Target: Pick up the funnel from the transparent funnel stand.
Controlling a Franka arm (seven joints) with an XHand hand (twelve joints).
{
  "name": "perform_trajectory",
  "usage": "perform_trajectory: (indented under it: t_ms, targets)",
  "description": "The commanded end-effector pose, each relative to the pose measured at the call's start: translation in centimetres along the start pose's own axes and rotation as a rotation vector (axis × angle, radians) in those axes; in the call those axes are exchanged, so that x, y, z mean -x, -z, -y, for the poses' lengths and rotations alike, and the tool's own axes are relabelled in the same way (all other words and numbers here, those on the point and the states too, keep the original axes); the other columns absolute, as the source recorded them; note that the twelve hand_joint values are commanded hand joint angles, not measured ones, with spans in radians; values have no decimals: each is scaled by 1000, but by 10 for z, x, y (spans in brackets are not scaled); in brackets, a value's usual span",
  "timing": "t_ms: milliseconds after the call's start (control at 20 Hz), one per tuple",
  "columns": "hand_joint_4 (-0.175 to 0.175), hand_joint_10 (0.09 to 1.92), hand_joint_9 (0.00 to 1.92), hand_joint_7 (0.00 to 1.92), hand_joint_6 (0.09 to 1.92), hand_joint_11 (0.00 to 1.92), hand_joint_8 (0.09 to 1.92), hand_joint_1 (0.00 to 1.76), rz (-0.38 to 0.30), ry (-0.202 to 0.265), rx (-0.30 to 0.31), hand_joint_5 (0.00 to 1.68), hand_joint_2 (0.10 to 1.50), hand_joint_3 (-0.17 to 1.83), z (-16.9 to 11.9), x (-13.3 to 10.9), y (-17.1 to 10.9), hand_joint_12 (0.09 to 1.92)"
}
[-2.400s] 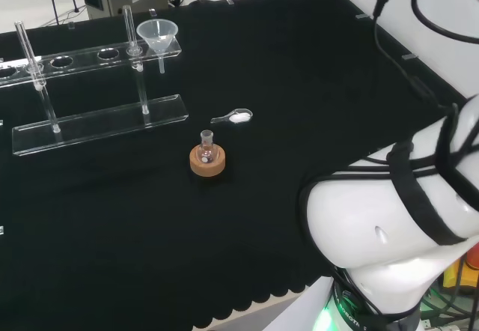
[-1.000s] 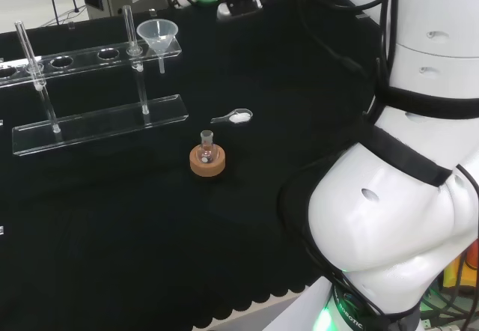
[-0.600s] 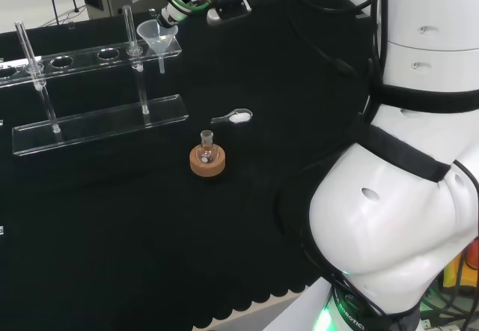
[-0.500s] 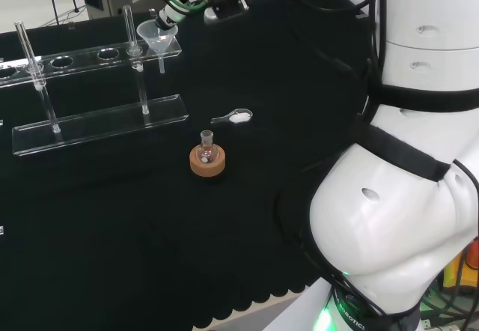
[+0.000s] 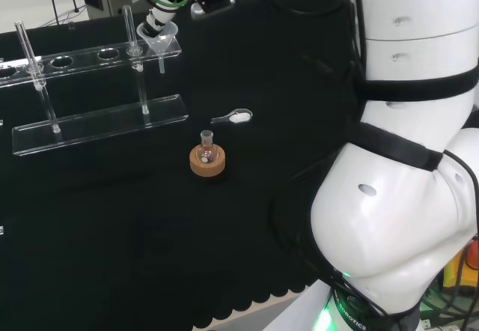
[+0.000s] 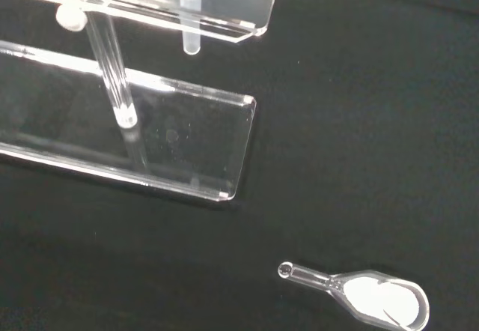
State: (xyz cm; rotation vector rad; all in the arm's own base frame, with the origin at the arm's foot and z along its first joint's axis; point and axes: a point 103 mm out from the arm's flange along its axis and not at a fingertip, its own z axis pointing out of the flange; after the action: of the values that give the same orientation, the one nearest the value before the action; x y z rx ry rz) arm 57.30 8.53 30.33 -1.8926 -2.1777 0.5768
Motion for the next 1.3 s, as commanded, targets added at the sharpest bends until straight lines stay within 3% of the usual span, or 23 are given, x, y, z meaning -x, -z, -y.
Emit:
perform_trajectory:
  t_ms: [50,150,550,700,1000,1300]
  targets:
    - [-51,852,188,0,87,195,615,476,60,34,-84,103,754,242,-12,-12,-6,1509]
    - [-51,855,173,0,87,200,584,484,55,53,-76,96,752,245,-14,-11,-7,1509]
    - [-50,882,85,0,87,206,386,489,62,28,-64,24,747,261,-16,-12,-8,1504]
    - [-49,898,62,0,87,206,353,488,52,34,-31,11,745,264,-19,-12,-9,1505]
    - [-37,920,73,0,87,222,353,489,58,52,-83,4,743,267,-31,-14,-13,1509]
    - [-7,931,75,0,87,230,366,497,69,59,-95,44,738,269,-37,-13,-12,1508]
